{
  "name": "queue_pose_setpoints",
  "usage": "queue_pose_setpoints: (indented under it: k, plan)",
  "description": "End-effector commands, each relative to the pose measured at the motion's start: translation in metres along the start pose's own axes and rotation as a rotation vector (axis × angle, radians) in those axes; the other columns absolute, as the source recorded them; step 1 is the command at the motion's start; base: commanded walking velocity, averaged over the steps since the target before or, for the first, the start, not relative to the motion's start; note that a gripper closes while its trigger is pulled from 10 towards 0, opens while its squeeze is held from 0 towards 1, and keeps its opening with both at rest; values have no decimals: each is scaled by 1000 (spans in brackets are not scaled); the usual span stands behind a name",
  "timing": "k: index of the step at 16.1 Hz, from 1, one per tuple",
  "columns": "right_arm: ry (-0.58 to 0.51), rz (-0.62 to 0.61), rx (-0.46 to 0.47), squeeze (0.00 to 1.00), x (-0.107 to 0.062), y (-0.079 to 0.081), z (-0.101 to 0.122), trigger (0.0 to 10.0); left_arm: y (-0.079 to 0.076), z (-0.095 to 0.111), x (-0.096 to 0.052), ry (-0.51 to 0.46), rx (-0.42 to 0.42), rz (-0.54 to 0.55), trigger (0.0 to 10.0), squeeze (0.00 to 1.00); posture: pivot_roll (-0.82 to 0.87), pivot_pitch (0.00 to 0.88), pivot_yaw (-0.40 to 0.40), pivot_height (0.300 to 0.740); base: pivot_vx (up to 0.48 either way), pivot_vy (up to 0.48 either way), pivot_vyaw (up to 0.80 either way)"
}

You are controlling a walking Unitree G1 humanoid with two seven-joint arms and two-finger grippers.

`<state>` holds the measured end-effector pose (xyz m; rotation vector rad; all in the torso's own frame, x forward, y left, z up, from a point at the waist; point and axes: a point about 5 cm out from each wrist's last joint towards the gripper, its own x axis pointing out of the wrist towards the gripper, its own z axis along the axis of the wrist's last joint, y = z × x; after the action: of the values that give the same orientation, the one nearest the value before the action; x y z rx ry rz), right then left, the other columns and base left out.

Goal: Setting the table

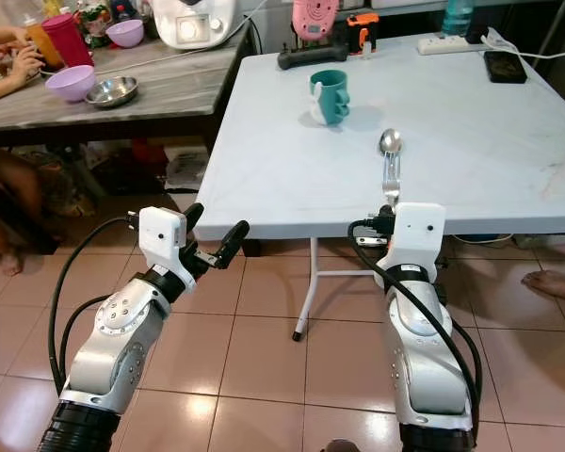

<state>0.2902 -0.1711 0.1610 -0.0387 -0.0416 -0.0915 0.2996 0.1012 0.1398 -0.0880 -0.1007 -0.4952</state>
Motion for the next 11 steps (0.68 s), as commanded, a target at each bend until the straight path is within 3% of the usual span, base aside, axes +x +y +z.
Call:
queue_pose_setpoints:
  k: [1, 11]
  plan:
    - [-16, 36, 13, 0, 1, 9, 4, 10000, 9, 4, -3, -8, 20, 18, 10000, 0, -238, 83, 132, 740, 262, 0, 0]
    - [-21, 44, 13, 0, 1, 10, 4, 10000, 6, 4, -3, -10, 11, -13, 10000, 0, -238, 82, 137, 740, 368, 0, 0]
